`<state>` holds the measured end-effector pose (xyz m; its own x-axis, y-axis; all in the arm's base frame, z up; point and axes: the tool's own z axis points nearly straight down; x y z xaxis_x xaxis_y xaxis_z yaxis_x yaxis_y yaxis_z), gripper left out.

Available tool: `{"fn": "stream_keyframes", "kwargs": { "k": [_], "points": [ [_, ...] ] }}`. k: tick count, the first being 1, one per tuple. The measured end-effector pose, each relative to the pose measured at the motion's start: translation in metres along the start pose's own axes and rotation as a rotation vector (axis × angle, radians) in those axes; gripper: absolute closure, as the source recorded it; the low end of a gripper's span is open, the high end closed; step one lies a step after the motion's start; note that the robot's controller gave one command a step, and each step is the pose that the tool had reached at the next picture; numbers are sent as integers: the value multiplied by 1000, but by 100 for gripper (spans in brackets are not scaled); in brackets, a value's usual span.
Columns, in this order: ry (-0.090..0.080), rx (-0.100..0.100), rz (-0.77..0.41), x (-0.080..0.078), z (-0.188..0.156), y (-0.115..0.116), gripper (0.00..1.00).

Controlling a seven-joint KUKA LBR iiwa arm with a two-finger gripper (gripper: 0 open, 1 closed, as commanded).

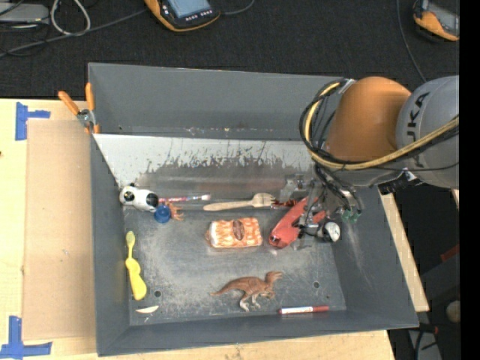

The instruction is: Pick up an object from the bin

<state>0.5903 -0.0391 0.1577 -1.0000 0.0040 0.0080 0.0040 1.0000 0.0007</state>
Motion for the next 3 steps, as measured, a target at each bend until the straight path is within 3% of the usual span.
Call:
{"fn": "stream_keyframes", "kwargs": {
  "k": [1,2,3],
  "points": [
    [-7,0,-1,-2,-4,0,0],
    [-16,-2,88,-6,24,-11,0],
    [-6,0,44,4,62,-20,0]
  ]
}}
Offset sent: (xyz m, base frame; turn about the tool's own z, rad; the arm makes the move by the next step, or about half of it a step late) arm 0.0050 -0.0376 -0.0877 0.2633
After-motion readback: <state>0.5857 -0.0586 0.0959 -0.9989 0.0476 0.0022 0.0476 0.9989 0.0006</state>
